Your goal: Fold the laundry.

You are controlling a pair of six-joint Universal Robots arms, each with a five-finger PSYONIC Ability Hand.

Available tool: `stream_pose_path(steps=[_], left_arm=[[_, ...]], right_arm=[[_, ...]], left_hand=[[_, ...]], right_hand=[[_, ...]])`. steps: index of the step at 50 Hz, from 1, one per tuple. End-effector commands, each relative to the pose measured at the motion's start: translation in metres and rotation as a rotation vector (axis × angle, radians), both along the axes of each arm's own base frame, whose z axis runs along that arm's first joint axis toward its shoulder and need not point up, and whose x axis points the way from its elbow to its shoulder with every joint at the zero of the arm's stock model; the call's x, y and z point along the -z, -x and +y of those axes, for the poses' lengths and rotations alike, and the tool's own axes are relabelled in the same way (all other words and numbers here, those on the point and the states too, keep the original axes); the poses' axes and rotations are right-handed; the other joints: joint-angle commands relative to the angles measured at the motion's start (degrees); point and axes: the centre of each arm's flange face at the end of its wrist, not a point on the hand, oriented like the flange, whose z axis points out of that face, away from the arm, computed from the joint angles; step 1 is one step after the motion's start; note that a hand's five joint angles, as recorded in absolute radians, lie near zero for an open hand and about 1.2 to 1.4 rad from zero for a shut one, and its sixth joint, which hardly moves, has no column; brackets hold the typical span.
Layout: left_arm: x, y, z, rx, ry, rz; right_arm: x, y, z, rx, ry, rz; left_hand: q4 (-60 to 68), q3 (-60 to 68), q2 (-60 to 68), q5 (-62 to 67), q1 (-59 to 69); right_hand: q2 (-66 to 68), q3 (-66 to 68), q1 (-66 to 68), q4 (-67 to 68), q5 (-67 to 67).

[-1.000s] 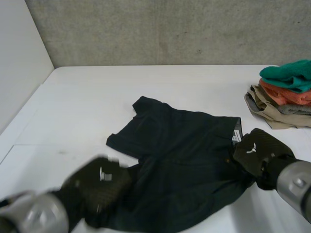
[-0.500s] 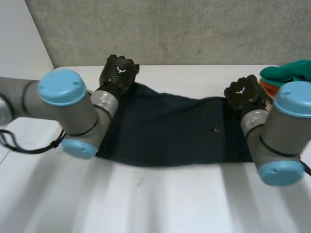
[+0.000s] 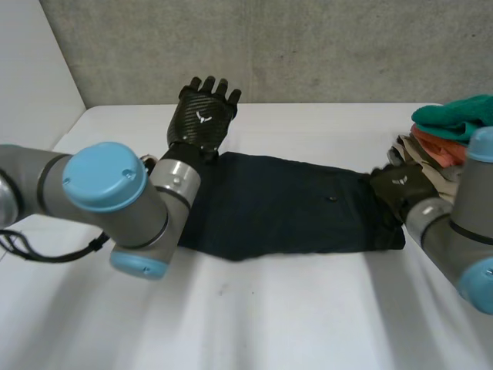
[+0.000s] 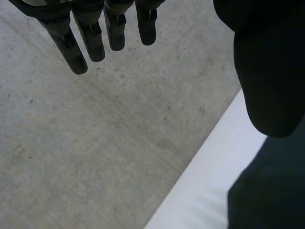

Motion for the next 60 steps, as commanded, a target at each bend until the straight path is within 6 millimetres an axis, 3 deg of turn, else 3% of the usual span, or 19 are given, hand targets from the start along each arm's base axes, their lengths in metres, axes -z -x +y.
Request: stream_pose_path(steps=[1,4,8,15,20,23,27,28,33,36,42,43,44,45,48,51,54,57,60], left_arm=[[0.008,-0.012,0.017,0.012,-0.089,0.031],[0.011,-0.014,0.018,0.009,-0.100,0.035],[0.015,-0.015,0.019,0.006,-0.119,0.025],[0.004,-0.021,0.023,0.001,-0.104,0.036],[-0.003,-0.028,0.026,-0.009,-0.097,0.042],[-0.008,-0.034,0.030,-0.016,-0.093,0.046],[-0.011,-0.038,0.033,-0.019,-0.093,0.048],[-0.010,-0.038,0.034,-0.019,-0.094,0.048],[-0.015,-0.042,0.037,-0.015,-0.108,0.087],[-0.018,-0.044,0.037,-0.015,-0.116,0.106],[-0.019,-0.050,0.032,-0.030,-0.126,0.130],[-0.019,-0.050,0.032,-0.030,-0.126,0.132],[-0.020,-0.049,0.032,-0.028,-0.124,0.133],[-0.021,-0.049,0.032,-0.028,-0.121,0.135],[-0.026,-0.046,0.032,-0.021,-0.109,0.142],[-0.030,-0.044,0.031,-0.016,-0.097,0.152],[-0.044,-0.037,0.030,0.004,-0.067,0.183],[-0.050,-0.023,0.037,0.049,-0.080,0.204],[-0.036,-0.005,0.046,0.097,-0.181,0.182]], right_arm=[[0.020,0.013,0.002,-0.002,-0.032,-0.035],[0.024,0.011,-0.001,-0.005,-0.009,-0.040],[0.034,0.014,-0.009,0.003,0.010,-0.026],[0.023,0.043,-0.013,0.057,0.068,0.134],[0.006,0.075,-0.017,0.092,0.160,0.420],[0.000,0.077,-0.023,0.091,0.202,0.473],[-0.017,0.028,-0.014,-0.050,0.354,0.424],[-0.023,0.002,-0.005,-0.133,0.427,0.392],[-0.027,-0.063,0.038,-0.397,0.602,0.282],[0.000,-0.094,0.077,-0.615,0.624,0.238],[0.046,-0.123,0.133,-0.907,0.588,0.230],[0.049,-0.124,0.135,-0.915,0.584,0.235],[0.051,-0.124,0.135,-0.916,0.582,0.241],[0.051,-0.123,0.134,-0.911,0.580,0.238],[0.046,-0.121,0.133,-0.876,0.553,0.201],[0.018,-0.113,0.127,-0.803,0.552,0.110],[-0.036,-0.086,0.103,-0.614,0.498,-0.166],[-0.045,-0.070,0.088,-0.502,0.347,-0.356],[-0.055,-0.050,0.068,-0.373,0.215,-0.458]], left_hand=[[-1.71,-2.14,-1.81,-2.82,-0.95],[-1.71,-2.14,-1.81,-2.82,-0.95],[-1.71,-2.14,-1.81,-2.82,-0.95],[-1.71,-2.14,-1.81,-2.82,-0.95],[-1.71,-2.14,-1.81,-2.82,-0.95],[-1.71,-2.14,-1.81,-2.82,-0.95],[-1.71,-2.14,-1.81,-2.82,-0.95],[-1.71,-2.14,-1.81,-2.82,-0.95],[-1.71,-2.14,-1.81,-2.82,-0.95],[-1.71,-2.14,-1.81,-2.82,-0.95],[-1.71,-2.14,-1.81,-2.82,-0.95],[-1.71,-2.14,-1.81,-2.82,-0.95],[-1.71,-2.14,-1.81,-2.82,-0.95],[-1.71,-2.14,-1.81,-2.82,-0.95],[-1.71,-2.14,-1.81,-2.82,-0.95],[-1.71,-2.14,-1.81,-2.82,-0.95],[-1.71,-2.14,-1.81,-2.82,-0.95],[-1.71,-2.14,-1.81,-2.82,-0.95],[-1.66,-2.10,-1.76,-2.78,-0.91]], right_hand=[[5.06,5.11,4.50,5.09,4.84],[14.79,14.84,14.23,14.82,14.57],[67.29,67.35,66.73,67.33,67.07],[67.42,67.48,66.86,67.45,67.20],[67.42,67.48,66.86,67.45,67.20],[67.42,67.48,66.86,67.45,67.20],[67.42,67.48,66.86,67.45,67.20],[67.42,67.48,66.86,67.45,67.20],[67.42,67.48,66.86,67.45,67.20],[67.42,67.48,66.86,67.45,67.20],[67.42,67.48,66.86,67.45,67.20],[59.65,59.71,59.09,59.68,59.43],[36.93,36.98,36.36,36.96,36.71],[24.38,24.43,23.81,24.41,24.15],[0.42,0.48,-0.14,0.46,0.20],[-2.58,-2.52,-3.14,-2.55,-2.80],[-2.58,-2.52,-3.14,-2.55,-2.80],[-2.58,-2.52,-3.14,-2.55,-2.80],[-2.58,-2.52,-3.14,-2.55,-2.80]])
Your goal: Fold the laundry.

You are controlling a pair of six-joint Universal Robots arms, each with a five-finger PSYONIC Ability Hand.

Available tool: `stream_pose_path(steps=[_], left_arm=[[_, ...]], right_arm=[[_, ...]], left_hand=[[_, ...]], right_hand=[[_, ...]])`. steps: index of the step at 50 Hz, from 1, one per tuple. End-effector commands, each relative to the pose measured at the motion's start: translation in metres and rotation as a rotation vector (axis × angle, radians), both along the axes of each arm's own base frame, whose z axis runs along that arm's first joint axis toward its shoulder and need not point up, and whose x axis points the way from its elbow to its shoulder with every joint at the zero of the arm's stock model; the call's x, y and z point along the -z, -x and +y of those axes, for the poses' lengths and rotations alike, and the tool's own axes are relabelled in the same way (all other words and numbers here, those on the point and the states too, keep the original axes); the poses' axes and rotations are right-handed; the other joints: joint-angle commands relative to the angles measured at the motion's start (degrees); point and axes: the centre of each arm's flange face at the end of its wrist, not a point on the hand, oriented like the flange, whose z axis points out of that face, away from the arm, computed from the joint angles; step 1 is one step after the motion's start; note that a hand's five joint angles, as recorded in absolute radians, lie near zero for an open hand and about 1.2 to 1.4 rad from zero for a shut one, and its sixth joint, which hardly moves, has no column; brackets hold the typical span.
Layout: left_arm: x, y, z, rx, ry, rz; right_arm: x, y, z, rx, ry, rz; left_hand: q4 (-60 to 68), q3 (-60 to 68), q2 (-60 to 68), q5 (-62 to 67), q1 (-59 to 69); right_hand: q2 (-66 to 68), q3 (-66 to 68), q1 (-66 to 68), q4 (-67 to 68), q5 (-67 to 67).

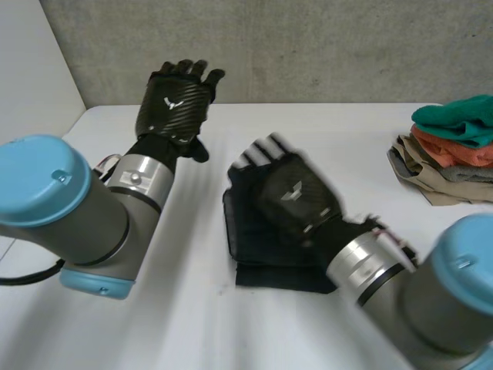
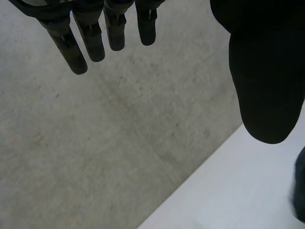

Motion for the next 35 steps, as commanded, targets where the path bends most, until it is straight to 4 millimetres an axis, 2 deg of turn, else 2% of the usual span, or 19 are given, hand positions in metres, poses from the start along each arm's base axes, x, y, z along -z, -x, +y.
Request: stream_pose_path(steps=[1,4,5,9,12,16,19,20,25,30,34,35], left_arm=[[0.009,0.033,0.017,0.104,-0.117,-0.003],[0.021,0.048,0.028,0.152,-0.224,-0.021],[0.025,0.050,0.030,0.158,-0.250,-0.025],[0.045,0.061,0.038,0.172,-0.375,-0.055],[0.050,0.062,0.040,0.145,-0.399,-0.064],[0.069,0.065,0.045,0.093,-0.423,-0.102],[0.089,0.062,0.044,0.062,-0.462,-0.146],[0.100,0.061,0.044,0.056,-0.485,-0.182],[0.125,0.058,0.050,0.053,-0.520,-0.316],[0.127,0.056,0.048,0.050,-0.506,-0.359],[0.113,0.056,0.042,0.046,-0.479,-0.337],[0.101,0.055,0.036,0.042,-0.461,-0.316]], right_arm=[[-0.034,0.045,-0.042,0.193,-0.380,-0.276],[-0.027,0.057,-0.059,0.273,-0.492,-0.241],[-0.018,0.057,-0.066,0.293,-0.541,-0.203],[-0.005,0.051,-0.081,0.310,-0.599,-0.127],[0.000,0.048,-0.087,0.306,-0.617,-0.100],[0.018,0.042,-0.098,0.288,-0.676,-0.063],[0.031,0.040,-0.105,0.295,-0.694,-0.042],[0.041,0.040,-0.107,0.303,-0.700,-0.018],[0.062,0.041,-0.108,0.298,-0.659,0.094],[0.068,0.048,-0.109,0.336,-0.573,0.206],[0.064,0.054,-0.112,0.394,-0.503,0.243],[0.061,0.054,-0.113,0.400,-0.489,0.236]], left_hand=[[-1.66,-2.09,-1.76,-2.78,-0.91],[-1.49,-1.93,-1.60,-2.62,-0.74],[-1.49,-1.93,-1.60,-2.61,-0.74],[-1.49,-1.93,-1.60,-2.61,-0.74],[-1.32,-1.76,-1.43,-2.45,-0.57],[-0.99,-1.42,-1.09,-2.11,-0.24],[-0.99,-1.42,-1.09,-2.11,-0.24],[-0.99,-1.42,-1.09,-2.11,-0.24],[-0.65,-1.09,-0.76,-1.78,0.10],[-0.48,-0.92,-0.59,-1.61,0.27],[-0.15,-0.58,-0.25,-1.27,0.61],[1.02,0.59,0.92,-0.10,1.77]], right_hand=[[-2.51,-2.41,-3.16,-2.27,-2.90],[-2.51,-2.41,-3.16,-2.27,-2.90],[-2.51,-2.41,-3.16,-2.27,-2.90],[-2.51,-2.41,-3.16,-2.27,-2.90],[-2.51,-2.41,-3.16,-2.27,-2.90],[-2.51,-2.41,-3.16,-2.27,-2.90],[-2.51,-2.41,-3.16,-2.27,-2.90],[-2.51,-2.41,-3.16,-2.27,-2.90],[-2.51,-2.41,-3.16,-2.27,-2.90],[-2.51,-2.41,-3.16,-2.27,-2.90],[-2.51,-2.41,-3.16,-2.27,-2.90],[-2.51,-2.41,-3.16,-2.27,-2.90]])
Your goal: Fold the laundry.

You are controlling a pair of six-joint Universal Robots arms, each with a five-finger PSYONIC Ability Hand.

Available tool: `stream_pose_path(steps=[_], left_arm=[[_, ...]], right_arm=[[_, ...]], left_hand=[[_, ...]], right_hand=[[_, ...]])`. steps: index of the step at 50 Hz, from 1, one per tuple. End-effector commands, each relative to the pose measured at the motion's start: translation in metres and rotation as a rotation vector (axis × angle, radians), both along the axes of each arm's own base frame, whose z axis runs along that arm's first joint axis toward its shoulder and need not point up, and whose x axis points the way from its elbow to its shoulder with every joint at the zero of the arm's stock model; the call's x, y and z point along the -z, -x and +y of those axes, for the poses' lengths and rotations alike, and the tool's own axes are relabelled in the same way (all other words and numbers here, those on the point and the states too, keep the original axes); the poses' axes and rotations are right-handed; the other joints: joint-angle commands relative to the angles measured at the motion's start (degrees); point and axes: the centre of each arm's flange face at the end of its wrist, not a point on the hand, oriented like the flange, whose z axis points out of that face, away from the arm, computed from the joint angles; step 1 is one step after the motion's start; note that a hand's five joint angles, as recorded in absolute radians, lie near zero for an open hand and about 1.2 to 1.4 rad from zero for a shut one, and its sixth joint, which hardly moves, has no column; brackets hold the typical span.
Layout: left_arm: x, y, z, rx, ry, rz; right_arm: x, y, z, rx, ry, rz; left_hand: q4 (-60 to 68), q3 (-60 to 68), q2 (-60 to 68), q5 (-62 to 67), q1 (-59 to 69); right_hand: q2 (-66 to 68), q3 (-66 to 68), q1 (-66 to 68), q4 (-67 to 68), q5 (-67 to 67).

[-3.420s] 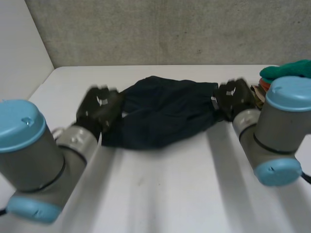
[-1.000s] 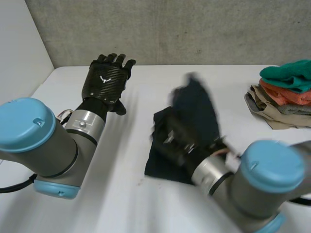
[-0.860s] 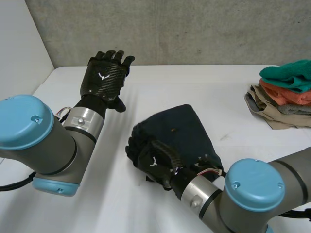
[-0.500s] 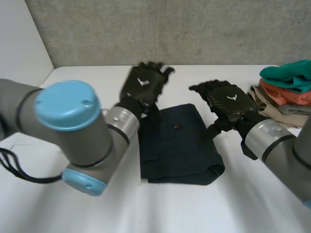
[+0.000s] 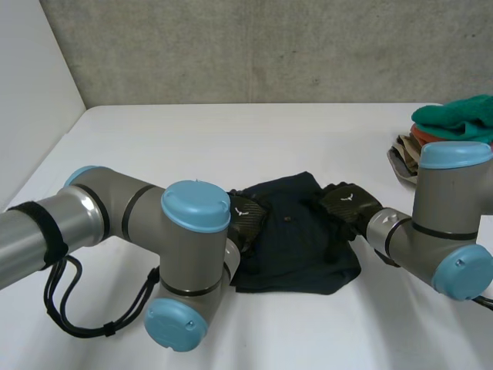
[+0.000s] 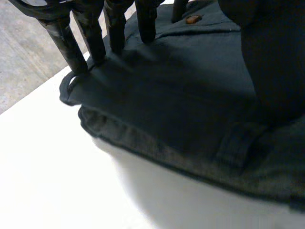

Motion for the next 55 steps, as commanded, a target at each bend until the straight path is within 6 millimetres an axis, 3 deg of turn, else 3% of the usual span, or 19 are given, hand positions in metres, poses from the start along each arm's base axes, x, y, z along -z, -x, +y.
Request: stream_pose_path(steps=[1,5,10,13,14,18,22,27,35,46,55], left_arm=[[-0.032,-0.002,-0.014,-0.004,0.059,0.039],[-0.066,-0.005,-0.019,0.036,0.093,0.101],[-0.100,-0.006,-0.015,0.160,0.108,0.175],[-0.121,-0.010,-0.019,0.233,0.133,0.225],[-0.138,-0.011,-0.018,0.279,0.162,0.258],[-0.168,-0.012,-0.011,0.398,0.190,0.314],[-0.185,-0.014,-0.004,0.499,0.167,0.352],[-0.191,-0.013,0.003,0.567,0.086,0.396],[-0.190,-0.007,0.011,0.597,0.036,0.430],[-0.178,-0.003,0.006,0.584,0.007,0.420],[-0.173,-0.002,0.003,0.580,0.019,0.425]], right_arm=[[-0.009,0.008,-0.005,0.043,0.116,0.090],[-0.036,0.010,-0.003,0.057,0.241,0.058],[-0.075,0.014,0.022,0.060,0.389,-0.017],[-0.072,0.016,0.041,0.042,0.406,-0.029],[-0.066,0.017,0.052,0.028,0.405,-0.032],[-0.040,0.016,0.081,-0.019,0.350,-0.020],[-0.017,0.015,0.106,-0.084,0.309,-0.024],[-0.005,0.014,0.115,-0.130,0.346,-0.060],[0.026,0.006,0.108,-0.148,0.378,-0.057],[0.033,-0.003,0.085,-0.130,0.494,-0.092],[0.033,-0.011,0.069,-0.118,0.524,-0.099]], left_hand=[[2.53,2.22,2.43,1.41,3.28],[4.73,4.42,4.63,3.61,5.48],[3.89,3.58,3.79,2.77,4.64],[3.89,3.57,3.79,2.77,4.64],[4.06,3.74,3.95,2.93,4.81],[4.40,4.08,4.29,3.27,5.15],[4.40,4.08,4.29,3.27,5.15],[4.40,4.08,4.29,3.27,5.15],[4.23,3.91,4.12,3.11,4.98],[4.06,3.74,3.95,2.94,4.81],[4.06,3.74,3.95,2.94,4.81]], right_hand=[[-2.53,-2.41,-0.91,-2.27,-2.73],[-2.53,-2.41,-0.91,-2.27,-2.73],[-2.53,-2.41,-0.91,-2.27,-2.73],[-2.53,-2.41,-0.91,-2.27,-2.73],[-2.53,-2.41,-0.91,-2.27,-2.73],[-2.53,-2.41,-0.91,-2.27,-2.73],[-2.53,-2.41,-0.91,-2.27,-2.73],[-2.53,-2.41,-0.91,-2.27,-2.73],[-2.53,-2.41,-0.91,-2.27,-2.73],[-2.46,-2.34,-0.84,-2.20,-2.66],[7.81,7.93,9.43,8.07,7.61]])
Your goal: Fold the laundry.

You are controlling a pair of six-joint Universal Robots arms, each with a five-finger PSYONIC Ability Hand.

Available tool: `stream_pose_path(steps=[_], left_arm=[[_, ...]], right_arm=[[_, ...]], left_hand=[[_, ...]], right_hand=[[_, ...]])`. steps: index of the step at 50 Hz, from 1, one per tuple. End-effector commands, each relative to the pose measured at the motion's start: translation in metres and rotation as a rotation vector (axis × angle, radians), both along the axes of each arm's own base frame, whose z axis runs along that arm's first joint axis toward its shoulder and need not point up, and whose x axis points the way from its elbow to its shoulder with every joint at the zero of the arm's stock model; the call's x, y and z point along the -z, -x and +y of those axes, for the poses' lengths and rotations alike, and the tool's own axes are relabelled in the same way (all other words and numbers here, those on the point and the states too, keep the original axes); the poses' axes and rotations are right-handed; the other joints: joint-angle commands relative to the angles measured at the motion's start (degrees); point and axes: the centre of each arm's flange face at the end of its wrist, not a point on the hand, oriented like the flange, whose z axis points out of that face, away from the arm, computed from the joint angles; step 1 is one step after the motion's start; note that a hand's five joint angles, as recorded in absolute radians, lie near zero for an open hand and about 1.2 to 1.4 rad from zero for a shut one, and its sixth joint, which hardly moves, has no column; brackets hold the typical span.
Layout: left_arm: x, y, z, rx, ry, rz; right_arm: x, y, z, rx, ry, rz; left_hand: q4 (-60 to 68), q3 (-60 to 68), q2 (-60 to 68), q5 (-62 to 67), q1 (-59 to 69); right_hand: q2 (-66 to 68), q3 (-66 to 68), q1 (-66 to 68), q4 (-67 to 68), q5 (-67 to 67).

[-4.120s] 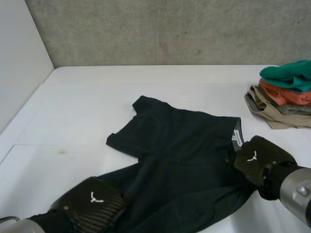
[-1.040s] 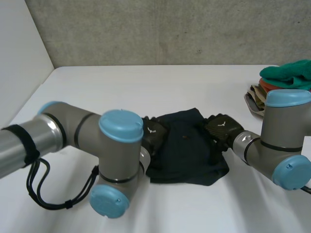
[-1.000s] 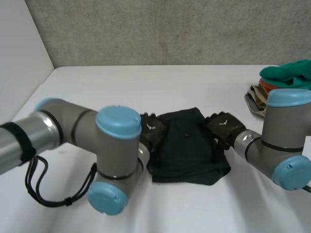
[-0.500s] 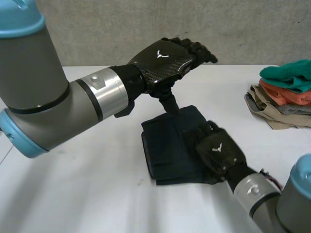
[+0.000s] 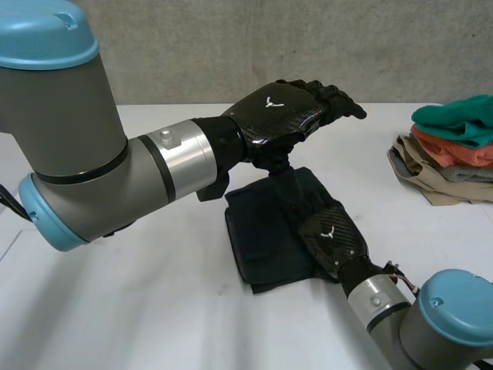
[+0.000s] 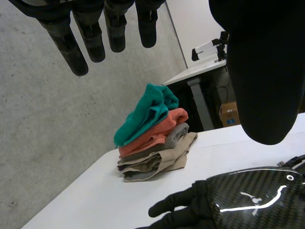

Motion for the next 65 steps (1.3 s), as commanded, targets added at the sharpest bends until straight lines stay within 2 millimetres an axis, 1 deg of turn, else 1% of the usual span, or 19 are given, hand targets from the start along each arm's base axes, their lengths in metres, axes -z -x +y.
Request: stream_pose_path(steps=[1,6,10,13,17,21,26,31,34,37,38,40,42,45,50,53,57,61,65], left_arm=[[0.002,0.001,-0.002,-0.004,0.009,0.007],[0.003,0.000,-0.002,-0.006,0.006,0.005],[0.004,-0.001,-0.004,-0.012,0.005,0.006],[0.001,-0.003,-0.005,-0.018,0.011,0.010],[-0.003,-0.005,-0.007,-0.026,0.020,0.016],[-0.017,-0.012,-0.009,-0.047,0.050,0.037],[-0.039,-0.023,-0.008,-0.070,0.086,0.074],[-0.047,-0.028,-0.010,-0.089,0.080,0.100],[-0.046,-0.029,-0.010,-0.091,0.071,0.106],[-0.047,-0.031,-0.009,-0.092,0.080,0.114],[-0.046,-0.031,-0.008,-0.092,0.081,0.115],[-0.045,-0.031,-0.008,-0.092,0.083,0.116],[-0.042,-0.030,-0.008,-0.090,0.079,0.114],[-0.040,-0.030,-0.007,-0.087,0.077,0.112],[-0.030,-0.028,-0.008,-0.087,0.054,0.097],[-0.024,-0.028,-0.007,-0.086,0.040,0.088],[-0.016,-0.026,-0.007,-0.083,0.023,0.076],[-0.014,-0.025,-0.006,-0.080,0.022,0.074],[-0.014,-0.024,-0.004,-0.074,0.022,0.073]], right_arm=[[0.000,-0.006,-0.013,0.006,0.022,-0.010],[0.002,-0.010,-0.021,0.007,0.030,-0.016],[-0.001,-0.013,-0.029,0.010,0.052,-0.026],[-0.013,-0.014,-0.041,0.026,0.098,-0.058],[-0.051,-0.023,-0.067,0.069,0.217,-0.128],[-0.108,-0.030,-0.090,0.093,0.360,-0.205],[-0.155,-0.032,-0.111,0.117,0.420,-0.261],[-0.212,0.015,-0.164,0.252,0.491,-0.354],[-0.250,0.041,-0.182,0.285,0.563,-0.424],[-0.273,0.071,-0.197,0.328,0.617,-0.455],[-0.283,0.095,-0.207,0.362,0.648,-0.459],[-0.287,0.123,-0.220,0.396,0.666,-0.455],[-0.284,0.154,-0.235,0.408,0.660,-0.444],[-0.260,0.182,-0.257,0.395,0.593,-0.442],[-0.173,0.215,-0.290,0.289,0.343,-0.437],[-0.120,0.233,-0.292,0.260,0.222,-0.407],[-0.074,0.264,-0.285,0.277,0.155,-0.370],[-0.057,0.280,-0.277,0.290,0.154,-0.359],[-0.057,0.289,-0.274,0.306,0.163,-0.359]], left_hand=[[2.84,3.08,2.81,2.64,2.92],[2.84,3.08,2.81,2.64,2.92],[3.18,3.42,3.14,2.97,3.25],[3.18,3.42,3.14,2.98,3.25],[3.35,3.59,3.31,3.14,3.42],[3.35,3.59,3.31,3.14,3.42],[3.35,3.59,3.31,3.14,3.42],[3.51,3.75,3.48,3.31,3.59],[3.52,3.75,3.48,3.31,3.59],[3.52,3.75,3.48,3.31,3.59],[3.52,3.75,3.48,3.31,3.59],[3.52,3.75,3.48,3.31,3.59],[3.52,3.75,3.48,3.31,3.59],[3.52,3.75,3.48,3.31,3.59],[3.52,3.75,3.48,3.31,3.59],[3.52,3.75,3.48,3.31,3.59],[3.68,3.92,3.65,3.48,3.76],[4.02,4.26,3.98,3.81,4.09],[4.52,4.76,4.49,4.32,4.60]], right_hand=[[7.32,7.05,7.43,7.01,6.69],[22.27,21.99,22.37,21.96,21.63],[66.57,66.29,66.67,66.26,65.93],[66.65,66.37,66.75,66.34,66.01],[66.65,66.37,66.75,66.34,66.01],[66.65,66.37,66.75,66.34,66.01],[66.65,66.37,66.75,66.34,66.01],[66.65,66.37,66.75,66.34,66.01],[66.65,66.37,66.75,66.34,66.01],[66.65,66.37,66.75,66.34,66.01],[66.65,66.37,66.75,66.34,66.01],[66.65,66.37,66.75,66.34,66.01],[66.65,66.37,66.75,66.34,66.01],[66.65,66.37,66.75,66.34,66.01],[66.65,66.37,66.75,66.34,66.01],[66.65,66.37,66.75,66.34,66.01],[66.65,66.37,66.75,66.34,66.01],[66.65,66.37,66.75,66.34,66.01],[66.65,66.37,66.75,66.34,66.01]])
